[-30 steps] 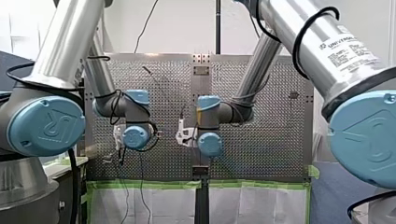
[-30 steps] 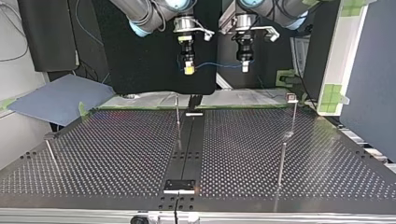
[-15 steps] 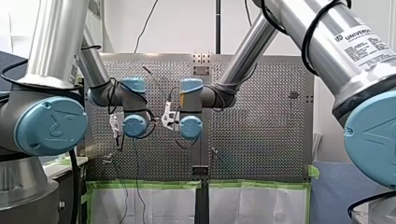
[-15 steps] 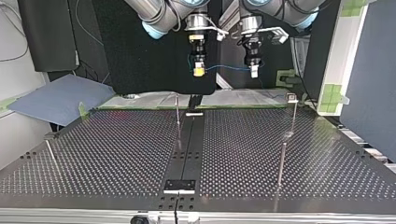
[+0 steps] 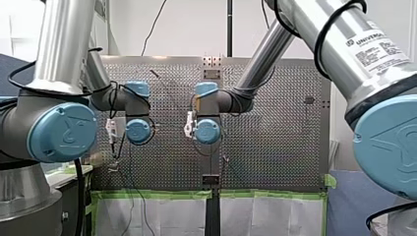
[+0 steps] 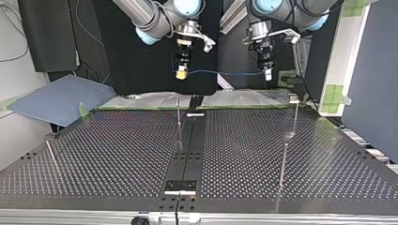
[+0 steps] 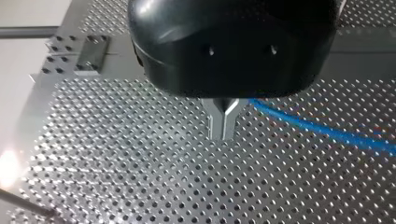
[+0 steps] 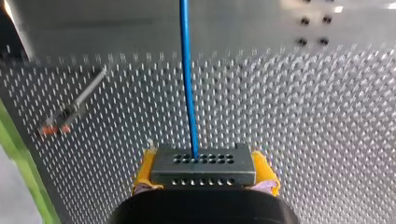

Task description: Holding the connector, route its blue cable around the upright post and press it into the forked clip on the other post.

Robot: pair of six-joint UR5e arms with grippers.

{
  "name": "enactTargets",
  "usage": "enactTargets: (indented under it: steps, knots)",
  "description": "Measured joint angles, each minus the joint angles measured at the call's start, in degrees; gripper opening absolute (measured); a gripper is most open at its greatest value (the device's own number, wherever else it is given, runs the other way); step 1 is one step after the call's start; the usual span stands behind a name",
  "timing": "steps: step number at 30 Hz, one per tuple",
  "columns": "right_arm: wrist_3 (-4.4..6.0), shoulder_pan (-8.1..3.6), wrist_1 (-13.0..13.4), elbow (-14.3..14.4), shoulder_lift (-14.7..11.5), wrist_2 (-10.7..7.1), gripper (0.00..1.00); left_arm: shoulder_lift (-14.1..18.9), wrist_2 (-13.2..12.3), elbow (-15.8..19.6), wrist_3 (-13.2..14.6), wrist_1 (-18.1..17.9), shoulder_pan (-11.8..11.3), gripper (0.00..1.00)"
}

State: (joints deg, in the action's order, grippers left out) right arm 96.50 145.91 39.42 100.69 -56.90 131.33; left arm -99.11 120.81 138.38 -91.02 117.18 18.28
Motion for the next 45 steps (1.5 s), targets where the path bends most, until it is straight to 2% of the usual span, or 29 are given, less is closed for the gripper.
enactTargets:
  steps: [3, 5, 7, 11, 13, 19, 25, 32, 37, 45]
  knots:
    - [-1.01, -0.39, 0.66, -0.01, -0.01, 1.64, 0.00, 0.01, -1.66, -0.01, 0.06, 0.47, -1.71, 0.02]
    - [-1.84, -0.57, 1.44, -0.08, -0.03, 2.08, 0.00, 0.02, -2.87, -0.03, 0.14, 0.52, -2.94, 0.02]
    - [-2.60, -0.67, 2.19, -0.26, -0.14, 1.85, 0.00, 0.02, -3.82, -0.04, 0.18, 0.53, -3.89, 0.02]
    - [-4.47, -0.80, 3.55, -1.32, -0.59, 0.32, 0.00, 0.03, -5.48, -0.23, 0.21, 0.73, -5.56, 0.02]
    - [-4.86, -0.89, 3.83, -1.81, -1.09, -0.54, 0.00, 0.08, -5.73, -0.45, 0.11, 1.06, -5.84, 0.02]
    - [-4.27, -1.58, 4.98, -2.72, -3.66, -3.54, 0.00, 0.91, -5.99, -1.49, -1.81, 2.11, -6.26, 0.02]
    - [-4.20, -2.51, 6.10, -3.54, -6.98, -6.90, 0.00, 3.57, -5.94, -3.13, -4.26, 3.72, -6.55, 0.02]
    - [-4.06, -3.06, 3.18, -6.41, -9.53, -10.79, 0.00, 7.03, -4.88, -4.95, -5.53, 6.97, -7.21, 0.02]
    - [-4.17, -3.13, 1.77, -8.08, -9.75, -13.50, 0.00, 9.19, -4.12, -5.83, -7.42, 9.12, -7.45, 0.02]
    - [-5.16, -3.54, -2.47, -11.79, -9.76, -18.06, 0.00, 13.40, -3.97, -8.89, -11.16, 13.46, -7.56, 0.02]
